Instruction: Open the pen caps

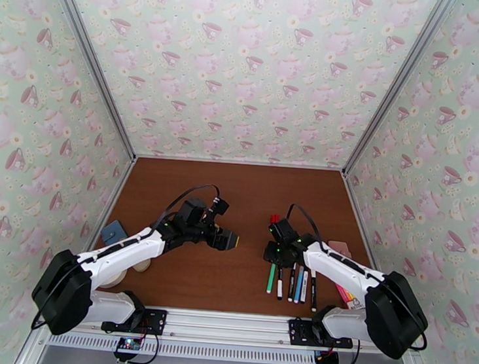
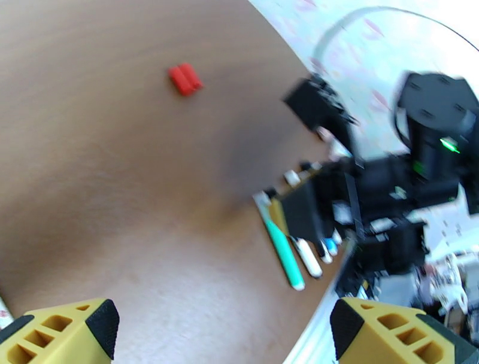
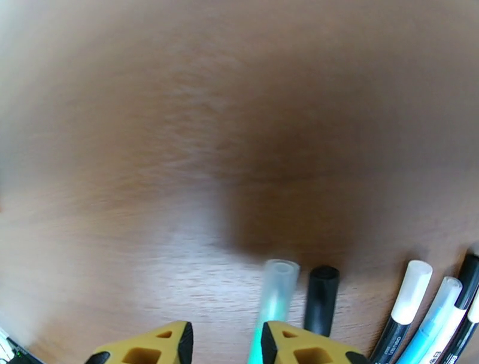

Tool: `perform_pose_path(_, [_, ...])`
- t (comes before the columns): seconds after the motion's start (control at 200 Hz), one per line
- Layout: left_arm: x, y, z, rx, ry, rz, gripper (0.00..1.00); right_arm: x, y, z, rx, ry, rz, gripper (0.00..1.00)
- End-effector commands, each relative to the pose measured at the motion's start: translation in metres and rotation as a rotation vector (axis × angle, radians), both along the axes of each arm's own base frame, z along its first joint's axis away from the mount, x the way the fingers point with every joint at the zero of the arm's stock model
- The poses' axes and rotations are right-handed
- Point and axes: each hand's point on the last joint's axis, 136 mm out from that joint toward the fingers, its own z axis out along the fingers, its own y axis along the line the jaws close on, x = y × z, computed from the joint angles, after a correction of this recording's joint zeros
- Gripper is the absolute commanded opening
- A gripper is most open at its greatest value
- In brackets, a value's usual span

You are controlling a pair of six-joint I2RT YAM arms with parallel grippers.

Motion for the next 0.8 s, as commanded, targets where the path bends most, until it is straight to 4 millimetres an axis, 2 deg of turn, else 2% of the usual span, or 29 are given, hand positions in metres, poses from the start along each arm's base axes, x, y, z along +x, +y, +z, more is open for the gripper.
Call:
perform_pose_path(0.0, [-0.013, -0.006, 0.012, -0.045, 0.008, -0.090, 1.00, -0.001, -0.008, -0.011, -0.048, 0.014, -0.051, 0.35])
perform_pose_path(0.21, [-0.007, -0.009, 0.013, -0.046, -0.014, -0.067, 1.00, -0.001, -0.013, -0.024, -0.088, 0.036, -0.059, 0.34])
perform_pose_path(0.536, [-0.002, -0.012, 0.011, -0.053, -0.020, -0.031, 1.00, 0.010, -0.003, -0.030, -0.058, 0.009, -0.054, 0.32])
perform_pose_path(0.796, [0.000, -0.013, 0.016, -0.068, -0.032, -0.006, 1.00, 0.017, 0.001, -0.030, -0.055, -0.021, -0.046, 0.22])
